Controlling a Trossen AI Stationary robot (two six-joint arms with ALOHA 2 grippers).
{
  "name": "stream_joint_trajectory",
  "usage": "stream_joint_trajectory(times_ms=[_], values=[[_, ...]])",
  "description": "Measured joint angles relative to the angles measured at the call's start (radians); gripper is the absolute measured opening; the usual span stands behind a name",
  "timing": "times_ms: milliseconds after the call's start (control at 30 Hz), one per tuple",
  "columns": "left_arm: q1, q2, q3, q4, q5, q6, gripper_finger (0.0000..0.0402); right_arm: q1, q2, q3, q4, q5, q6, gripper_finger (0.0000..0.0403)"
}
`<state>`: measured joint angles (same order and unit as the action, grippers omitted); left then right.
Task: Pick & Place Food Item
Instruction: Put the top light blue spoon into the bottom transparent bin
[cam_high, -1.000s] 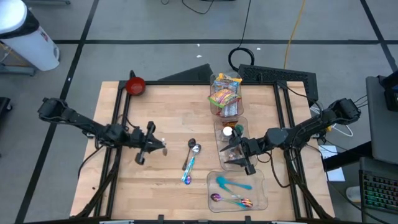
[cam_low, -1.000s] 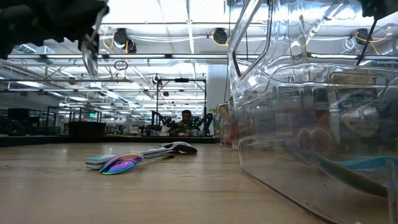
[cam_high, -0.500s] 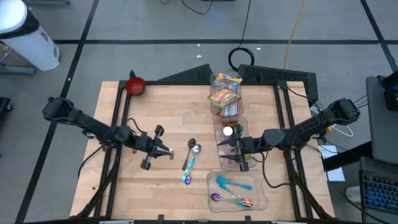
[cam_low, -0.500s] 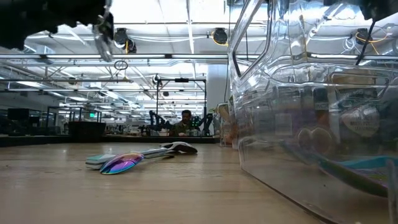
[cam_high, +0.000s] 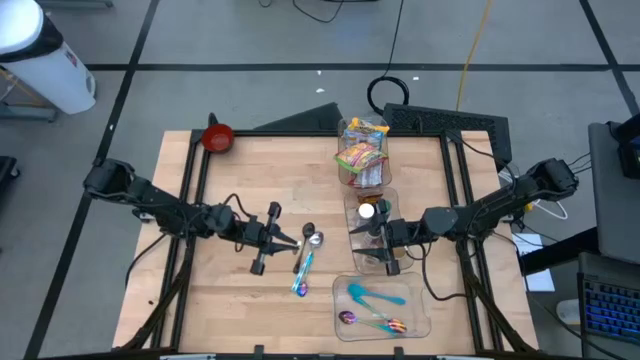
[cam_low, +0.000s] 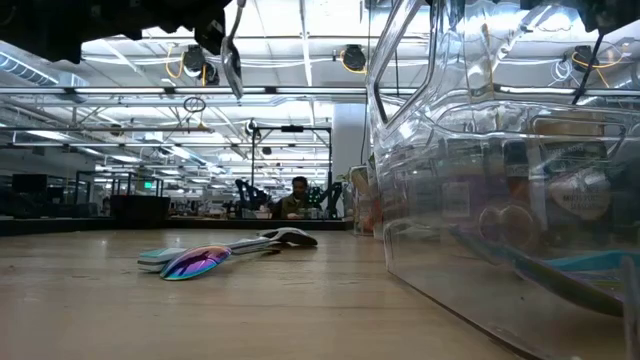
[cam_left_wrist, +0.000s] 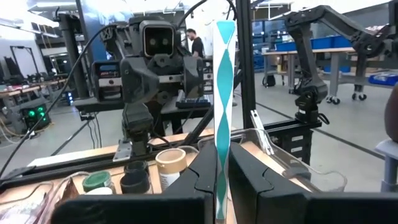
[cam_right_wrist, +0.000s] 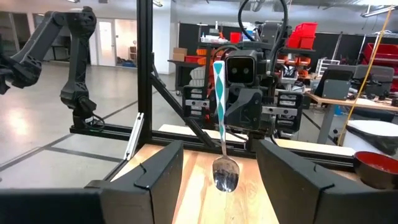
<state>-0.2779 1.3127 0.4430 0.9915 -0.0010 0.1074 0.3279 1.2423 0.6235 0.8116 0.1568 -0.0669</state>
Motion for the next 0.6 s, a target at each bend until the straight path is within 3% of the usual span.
stream_joint_trajectory(times_ms=[200,600], values=[[0.0,0.003,0.009,0.0,0.0,0.009,0.0019,0.006,0.018,0.008,0.006,0.004,-0.032,0.0205],[0.0,0.003,0.01,-0.01,0.0,0.003,0.0019,0.012,0.19,0.125,0.018,0.0,-0.043,0.0274]])
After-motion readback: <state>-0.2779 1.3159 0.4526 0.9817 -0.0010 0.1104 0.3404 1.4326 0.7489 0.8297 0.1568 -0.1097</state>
